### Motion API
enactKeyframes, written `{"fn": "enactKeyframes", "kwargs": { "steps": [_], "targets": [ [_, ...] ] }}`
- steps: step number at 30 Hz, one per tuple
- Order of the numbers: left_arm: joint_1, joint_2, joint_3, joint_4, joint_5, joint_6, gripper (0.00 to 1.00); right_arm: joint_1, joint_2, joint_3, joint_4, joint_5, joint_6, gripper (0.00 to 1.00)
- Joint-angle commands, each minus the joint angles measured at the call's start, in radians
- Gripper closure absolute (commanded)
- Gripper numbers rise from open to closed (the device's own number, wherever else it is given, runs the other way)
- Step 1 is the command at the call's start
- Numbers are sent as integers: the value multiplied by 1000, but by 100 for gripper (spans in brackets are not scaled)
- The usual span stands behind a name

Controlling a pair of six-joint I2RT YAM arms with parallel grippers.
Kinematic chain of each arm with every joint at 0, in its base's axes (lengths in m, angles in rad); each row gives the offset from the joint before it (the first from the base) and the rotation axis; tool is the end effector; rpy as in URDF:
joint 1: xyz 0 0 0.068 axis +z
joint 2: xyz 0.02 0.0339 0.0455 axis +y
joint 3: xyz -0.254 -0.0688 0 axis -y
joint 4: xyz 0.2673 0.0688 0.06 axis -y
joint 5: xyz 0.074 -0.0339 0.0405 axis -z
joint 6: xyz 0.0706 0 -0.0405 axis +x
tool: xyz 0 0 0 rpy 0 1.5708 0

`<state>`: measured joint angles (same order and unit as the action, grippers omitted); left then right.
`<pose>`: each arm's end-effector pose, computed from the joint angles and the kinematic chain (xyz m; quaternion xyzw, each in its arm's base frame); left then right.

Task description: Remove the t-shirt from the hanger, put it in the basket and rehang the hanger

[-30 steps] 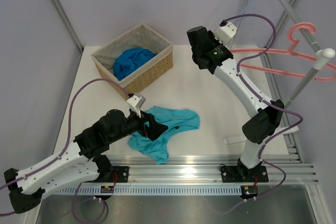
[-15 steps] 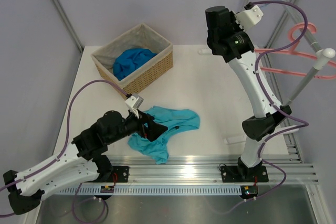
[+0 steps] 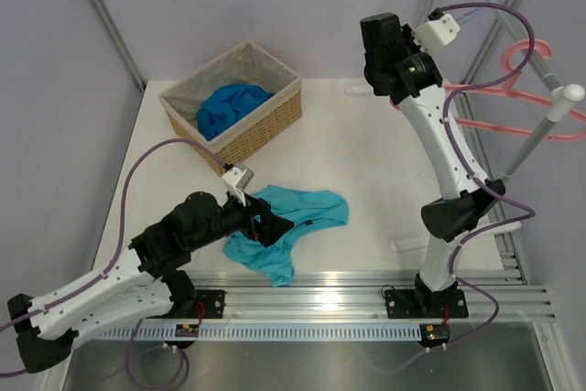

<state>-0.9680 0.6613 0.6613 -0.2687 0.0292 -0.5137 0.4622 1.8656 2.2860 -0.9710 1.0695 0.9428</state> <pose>0.1266 -0.1875 0.2911 0.1877 0.7729 -0.4175 0.4393 0.3904 0.1253 0.4639 0.4204 0.6701 -0.0680 0.6080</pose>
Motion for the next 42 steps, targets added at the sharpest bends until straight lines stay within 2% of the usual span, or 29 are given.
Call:
{"fn": "enactKeyframes", "kwargs": {
  "steps": [1, 3, 10, 19, 28, 29, 30, 34, 36, 37, 39, 41, 42],
  "targets": [
    [-5, 14, 34, 51, 15, 7, 1, -26, 33, 61, -7, 1, 27, 100],
    [-5, 18, 35, 51, 20, 7, 1, -36, 53, 105, -55, 7, 68, 100],
    [-5, 15, 41, 77, 57, -2, 1, -71, 46, 61, -3, -23, 62, 100],
    [-5, 8, 29, 66, 29, 14, 1, -80, 67, 78, -32, -42, 83, 100],
    [-5, -29, 49, 28, -9, 21, 1, -85, 52, 27, -23, -43, 103, 99],
    [-5, -31, 50, 26, -8, 20, 1, -85, 49, 26, -14, -45, 100, 96],
    [-5, -32, 52, 25, -8, 15, 1, -85, 44, 12, -5, -48, 94, 86],
    [-5, -32, 50, 26, -14, 14, 1, -85, -3, -52, 112, -98, -42, 75],
    [-5, -34, 49, 26, -21, 21, 1, -85, -32, -113, 190, -118, -90, 64],
    [-5, -37, 47, 26, -22, 24, 1, -83, -77, -147, 233, -144, -154, 50],
    [-5, -38, 44, 28, -49, 43, 1, -83, -123, -238, 359, -184, -223, 39],
    [-5, -45, 41, 26, -77, 59, 1, -85, -181, -275, 435, -256, -315, 13],
    [-5, -48, 41, 26, -87, 64, 1, -85, -216, -299, 448, -282, -370, 6]
  ]
}}
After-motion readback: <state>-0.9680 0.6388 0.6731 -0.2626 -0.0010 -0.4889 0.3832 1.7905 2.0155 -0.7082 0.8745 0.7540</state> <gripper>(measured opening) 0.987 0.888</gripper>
